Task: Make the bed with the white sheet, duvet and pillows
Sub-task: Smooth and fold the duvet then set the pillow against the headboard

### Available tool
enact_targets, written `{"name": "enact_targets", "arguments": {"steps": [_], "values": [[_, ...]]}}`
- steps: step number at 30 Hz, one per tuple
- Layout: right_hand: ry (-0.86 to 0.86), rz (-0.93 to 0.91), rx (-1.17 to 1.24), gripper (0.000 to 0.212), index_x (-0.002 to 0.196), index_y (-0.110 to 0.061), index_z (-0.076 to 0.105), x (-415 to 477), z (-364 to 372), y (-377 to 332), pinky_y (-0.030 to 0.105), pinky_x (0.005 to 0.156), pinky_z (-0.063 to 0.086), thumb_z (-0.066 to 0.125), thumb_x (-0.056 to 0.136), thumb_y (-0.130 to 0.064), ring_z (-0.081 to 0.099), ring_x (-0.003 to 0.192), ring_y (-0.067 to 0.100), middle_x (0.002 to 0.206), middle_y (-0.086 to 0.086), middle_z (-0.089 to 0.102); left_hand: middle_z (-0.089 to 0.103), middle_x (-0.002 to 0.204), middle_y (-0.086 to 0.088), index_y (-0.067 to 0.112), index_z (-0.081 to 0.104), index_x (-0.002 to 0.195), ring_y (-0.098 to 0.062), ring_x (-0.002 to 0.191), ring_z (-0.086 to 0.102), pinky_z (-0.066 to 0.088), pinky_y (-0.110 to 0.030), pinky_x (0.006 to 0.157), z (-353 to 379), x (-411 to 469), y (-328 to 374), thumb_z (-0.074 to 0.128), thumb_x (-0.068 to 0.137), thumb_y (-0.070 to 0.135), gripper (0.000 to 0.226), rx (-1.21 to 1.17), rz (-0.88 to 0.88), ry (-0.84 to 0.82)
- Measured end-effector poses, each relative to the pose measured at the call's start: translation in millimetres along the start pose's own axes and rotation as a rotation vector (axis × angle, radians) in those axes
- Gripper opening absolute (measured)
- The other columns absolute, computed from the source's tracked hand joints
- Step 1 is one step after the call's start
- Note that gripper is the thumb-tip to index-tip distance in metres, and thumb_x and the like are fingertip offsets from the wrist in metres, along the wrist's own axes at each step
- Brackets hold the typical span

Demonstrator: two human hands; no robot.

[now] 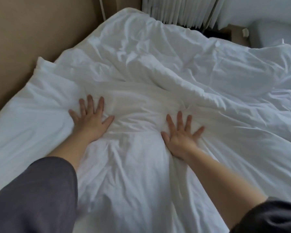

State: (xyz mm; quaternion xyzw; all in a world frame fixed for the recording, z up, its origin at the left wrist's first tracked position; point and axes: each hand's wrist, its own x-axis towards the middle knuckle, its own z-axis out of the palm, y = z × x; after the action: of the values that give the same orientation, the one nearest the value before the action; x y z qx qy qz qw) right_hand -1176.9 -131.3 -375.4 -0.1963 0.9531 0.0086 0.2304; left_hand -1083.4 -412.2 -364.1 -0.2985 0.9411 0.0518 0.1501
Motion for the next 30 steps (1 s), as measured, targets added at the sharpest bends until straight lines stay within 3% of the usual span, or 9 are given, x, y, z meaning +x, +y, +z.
{"name": "enact_targets", "arguments": {"steps": [4, 9, 14, 17, 20, 23, 26, 28, 30], "values": [[-0.049, -0.101, -0.039, 0.067, 0.153, -0.036, -0.015, -27, -7, 7, 0.069, 0.109, -0.013, 0.016, 0.099, -0.059, -0.026, 0.146, 0.033, 0.159, 0.001, -0.028, -0.019, 0.161, -0.005, 0.035, -0.008, 0.153, -0.029, 0.148, -0.014, -0.002, -0.054, 0.117, 3, -46, 2, 0.025, 0.096, 0.059, 0.07, -0.059, 0.077, -0.072], [-0.033, -0.216, -0.006, 0.062, 0.155, -0.033, -0.009, -101, 10, 25, 0.054, 0.118, -0.01, 0.02, 0.102, -0.049, -0.022, 0.147, 0.029, 0.161, 0.002, -0.025, 0.005, 0.163, -0.006, 0.028, 0.012, 0.154, -0.026, 0.149, 0.008, 0.011, -0.045, 0.117, 18, -140, 11, -0.004, 0.072, 0.062, 0.091, -0.074, 0.205, -0.052], [0.002, -0.281, 0.037, 0.058, 0.156, -0.034, 0.003, -172, 28, 45, 0.043, 0.121, -0.006, 0.02, 0.102, -0.048, -0.012, 0.15, 0.022, 0.164, -0.003, -0.011, 0.046, 0.147, -0.011, 0.011, 0.05, 0.139, -0.029, 0.135, 0.044, 0.034, -0.049, 0.107, 37, -215, 16, 0.019, 0.089, 0.044, 0.068, -0.212, 0.308, 0.167], [0.086, -0.303, 0.018, 0.071, 0.155, -0.034, 0.013, -228, 42, 73, 0.039, 0.12, -0.007, 0.007, 0.09, -0.062, 0.0, 0.151, 0.02, 0.164, -0.005, 0.005, 0.049, 0.144, -0.012, 0.007, 0.05, 0.138, -0.027, 0.132, 0.047, 0.034, -0.05, 0.106, 54, -266, 22, 0.034, 0.088, 0.032, 0.058, -0.186, 0.482, 0.333], [0.258, -0.338, -0.045, 0.074, 0.151, -0.028, 0.032, -292, 70, 118, 0.05, 0.119, 0.006, 0.029, 0.088, -0.066, 0.019, 0.149, 0.028, 0.16, 0.003, 0.026, 0.037, 0.153, -0.013, 0.012, 0.043, 0.143, -0.029, 0.141, 0.034, 0.025, -0.058, 0.111, 74, -313, 28, 0.045, 0.083, 0.033, 0.063, -0.048, 0.734, 0.453], [0.294, -0.357, -0.182, 0.091, 0.155, -0.026, 0.022, -347, 109, 166, 0.066, 0.111, 0.019, 0.048, 0.078, -0.066, 0.02, 0.147, 0.036, 0.16, 0.01, 0.025, 0.033, 0.154, -0.015, 0.017, 0.04, 0.143, -0.034, 0.142, 0.031, 0.026, -0.062, 0.109, 97, -350, 43, 0.047, 0.077, 0.035, 0.069, 0.174, 0.915, 0.448], [0.273, -0.172, -0.236, 0.1, 0.157, -0.025, 0.009, -384, 137, 201, 0.073, 0.108, 0.015, 0.051, 0.072, -0.058, 0.021, 0.144, 0.045, 0.159, 0.018, 0.024, 0.038, 0.151, -0.018, 0.02, 0.036, 0.145, -0.039, 0.139, 0.036, 0.027, -0.062, 0.108, 107, -361, 64, 0.041, 0.078, 0.022, 0.067, 0.276, 0.844, 0.412], [0.303, -0.031, -0.229, 0.094, 0.155, -0.019, 0.019, -394, 144, 218, 0.069, 0.109, 0.004, 0.06, 0.073, -0.043, 0.026, 0.14, 0.049, 0.156, 0.023, 0.028, 0.044, 0.146, -0.02, 0.019, 0.036, 0.144, -0.041, 0.132, 0.045, 0.031, -0.062, 0.104, 103, -354, 82, 0.037, 0.084, 0.017, 0.061, 0.317, 0.733, 0.413], [0.324, 0.089, -0.23, 0.071, 0.149, -0.014, 0.033, -395, 144, 234, 0.07, 0.108, 0.01, 0.053, 0.081, -0.022, 0.038, 0.134, 0.051, 0.15, 0.025, 0.037, 0.05, 0.138, -0.025, 0.017, 0.044, 0.142, -0.043, 0.123, 0.052, 0.037, -0.061, 0.099, 98, -343, 98, 0.034, 0.086, 0.016, 0.056, 0.343, 0.641, 0.361]]}}
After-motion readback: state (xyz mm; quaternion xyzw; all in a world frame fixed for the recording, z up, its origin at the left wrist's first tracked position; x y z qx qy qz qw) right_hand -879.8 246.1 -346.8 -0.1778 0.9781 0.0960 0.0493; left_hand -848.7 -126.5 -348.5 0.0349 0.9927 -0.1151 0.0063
